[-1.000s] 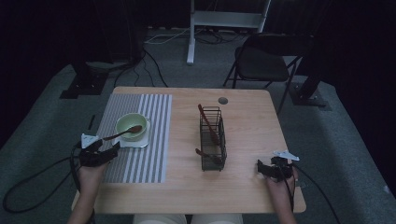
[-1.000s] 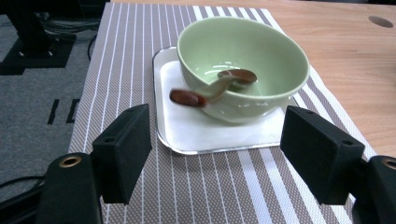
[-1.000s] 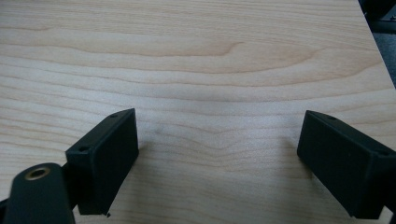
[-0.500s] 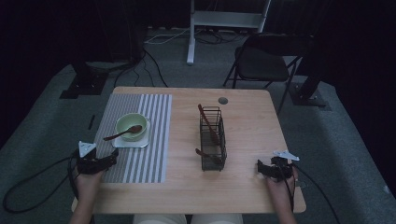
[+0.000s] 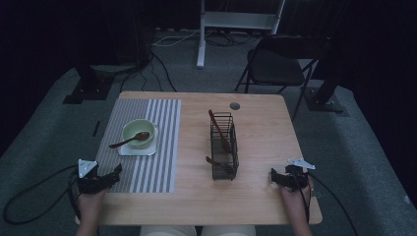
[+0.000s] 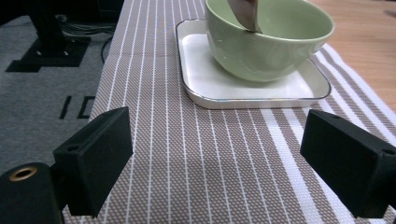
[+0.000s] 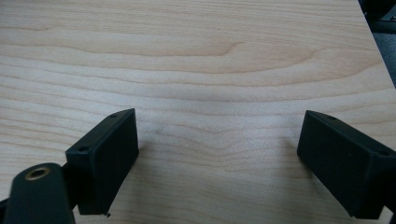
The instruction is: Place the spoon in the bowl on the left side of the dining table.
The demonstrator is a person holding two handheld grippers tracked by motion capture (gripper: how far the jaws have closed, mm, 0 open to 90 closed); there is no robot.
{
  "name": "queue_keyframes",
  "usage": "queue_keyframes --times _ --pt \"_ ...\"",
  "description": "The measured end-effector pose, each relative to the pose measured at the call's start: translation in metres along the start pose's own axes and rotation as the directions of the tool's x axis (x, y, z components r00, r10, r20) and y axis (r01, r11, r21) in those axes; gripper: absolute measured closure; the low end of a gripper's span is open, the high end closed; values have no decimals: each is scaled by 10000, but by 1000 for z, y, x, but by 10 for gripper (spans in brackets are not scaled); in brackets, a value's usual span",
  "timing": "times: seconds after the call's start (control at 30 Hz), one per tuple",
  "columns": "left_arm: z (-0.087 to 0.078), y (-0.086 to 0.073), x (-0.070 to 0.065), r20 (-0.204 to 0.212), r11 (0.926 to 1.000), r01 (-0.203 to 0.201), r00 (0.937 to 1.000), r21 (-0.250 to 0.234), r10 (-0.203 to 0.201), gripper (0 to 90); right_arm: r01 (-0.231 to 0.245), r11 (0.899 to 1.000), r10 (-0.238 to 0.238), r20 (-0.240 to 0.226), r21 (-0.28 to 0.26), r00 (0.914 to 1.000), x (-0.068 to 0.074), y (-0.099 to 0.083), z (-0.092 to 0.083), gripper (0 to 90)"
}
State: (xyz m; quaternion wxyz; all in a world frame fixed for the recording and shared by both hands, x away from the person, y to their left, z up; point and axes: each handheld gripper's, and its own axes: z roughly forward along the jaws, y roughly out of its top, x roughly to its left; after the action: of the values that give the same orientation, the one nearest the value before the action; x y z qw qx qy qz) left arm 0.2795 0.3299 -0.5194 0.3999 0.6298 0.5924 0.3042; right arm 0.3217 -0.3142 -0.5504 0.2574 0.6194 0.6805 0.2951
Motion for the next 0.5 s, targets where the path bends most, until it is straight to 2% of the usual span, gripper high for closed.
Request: queue_keyframes --times 0.07,0.33,0.5 --pt "0 -3 -1 78 9999 112 9999 -14 -112 92 2 10000 -2 1 -1 10000 0 0 0 118" --pt "-5 -14 -4 242 9999 90 9997 -75 -88 92 2 10000 -2 2 -1 10000 0 0 0 118" --pt "-12 -19 -2 157 9996 169 9997 -231 -165 93 0 10000 0 0 -1 10000 0 0 0 118"
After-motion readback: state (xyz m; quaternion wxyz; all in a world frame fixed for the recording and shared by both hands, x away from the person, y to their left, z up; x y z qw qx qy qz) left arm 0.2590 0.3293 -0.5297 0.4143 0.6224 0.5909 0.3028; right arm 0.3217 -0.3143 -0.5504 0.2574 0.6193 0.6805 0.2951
